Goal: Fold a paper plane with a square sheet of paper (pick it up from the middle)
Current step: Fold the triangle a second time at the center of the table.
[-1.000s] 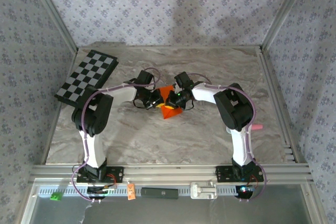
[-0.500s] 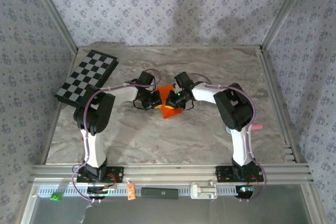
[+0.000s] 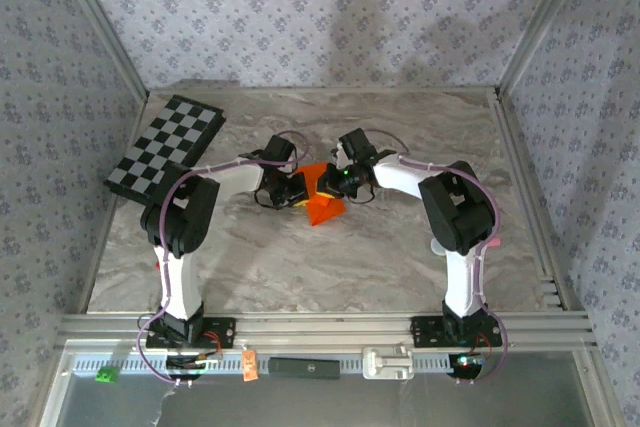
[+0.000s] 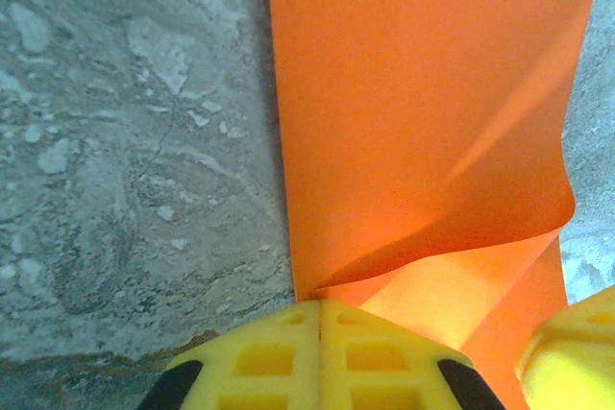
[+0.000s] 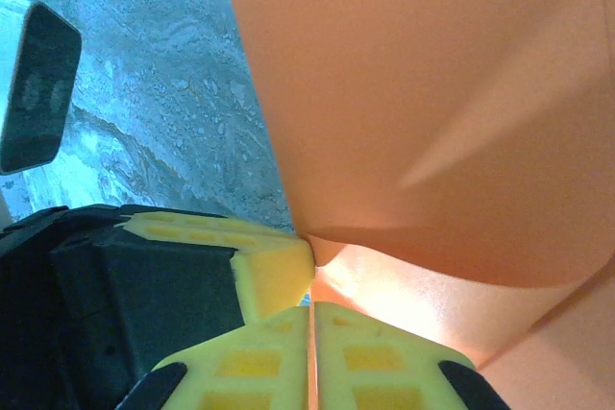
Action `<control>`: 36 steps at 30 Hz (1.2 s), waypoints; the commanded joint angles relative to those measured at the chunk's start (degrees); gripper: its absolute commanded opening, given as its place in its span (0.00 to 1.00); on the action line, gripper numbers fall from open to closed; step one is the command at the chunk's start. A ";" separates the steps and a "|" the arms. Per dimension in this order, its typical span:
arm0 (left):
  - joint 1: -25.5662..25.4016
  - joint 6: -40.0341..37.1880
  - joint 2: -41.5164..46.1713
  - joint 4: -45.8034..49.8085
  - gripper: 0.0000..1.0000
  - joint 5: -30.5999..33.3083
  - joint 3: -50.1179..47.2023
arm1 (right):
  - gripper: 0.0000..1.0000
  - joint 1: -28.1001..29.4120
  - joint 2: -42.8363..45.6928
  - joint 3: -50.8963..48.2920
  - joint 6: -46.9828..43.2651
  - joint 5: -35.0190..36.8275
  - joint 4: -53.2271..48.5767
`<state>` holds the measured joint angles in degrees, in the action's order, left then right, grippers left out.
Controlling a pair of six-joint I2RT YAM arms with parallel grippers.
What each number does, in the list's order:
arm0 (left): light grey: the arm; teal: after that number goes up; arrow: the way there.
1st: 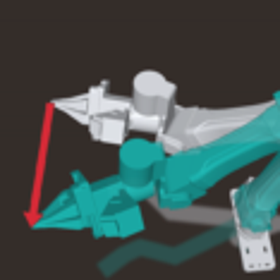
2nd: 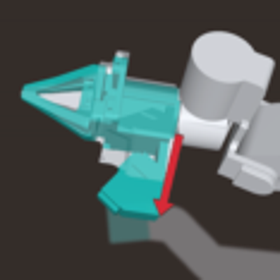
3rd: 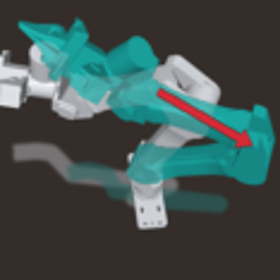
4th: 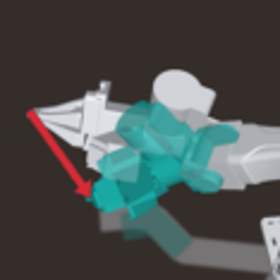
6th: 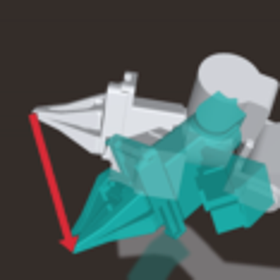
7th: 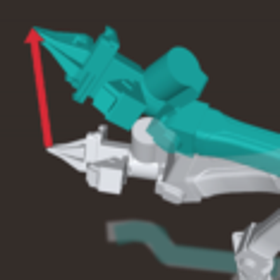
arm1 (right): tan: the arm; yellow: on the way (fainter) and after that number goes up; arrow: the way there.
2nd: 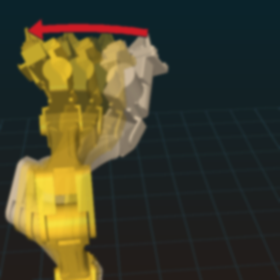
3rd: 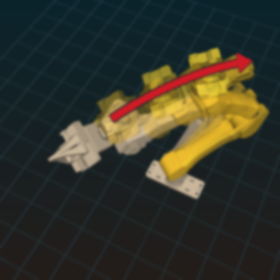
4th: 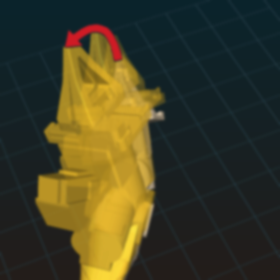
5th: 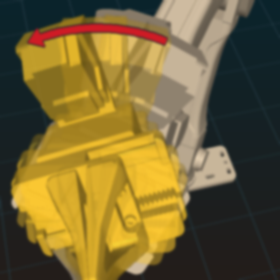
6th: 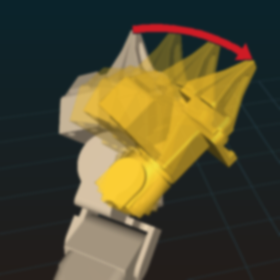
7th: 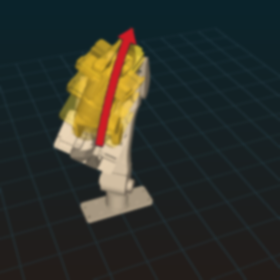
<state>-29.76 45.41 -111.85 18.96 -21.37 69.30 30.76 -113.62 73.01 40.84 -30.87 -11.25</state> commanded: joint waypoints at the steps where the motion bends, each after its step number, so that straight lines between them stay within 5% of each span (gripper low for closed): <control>1: -0.30 -1.41 -1.88 3.10 0.00 1.63 0.92 | 0.10 0.41 -0.23 -0.40 -2.76 -0.43 -1.65; 22: 0.19 -10.29 -2.93 6.20 0.00 0.50 6.78 | 0.08 1.02 -5.37 -1.71 -3.57 2.98 -2.55; 36: -1.93 1.27 7.43 -2.09 0.04 -5.05 -2.65 | 0.07 1.13 -6.17 -2.96 -2.56 5.21 -2.54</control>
<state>-30.76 43.03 -105.34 19.18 -23.86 69.63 31.33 -117.32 72.14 38.09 -29.80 -10.90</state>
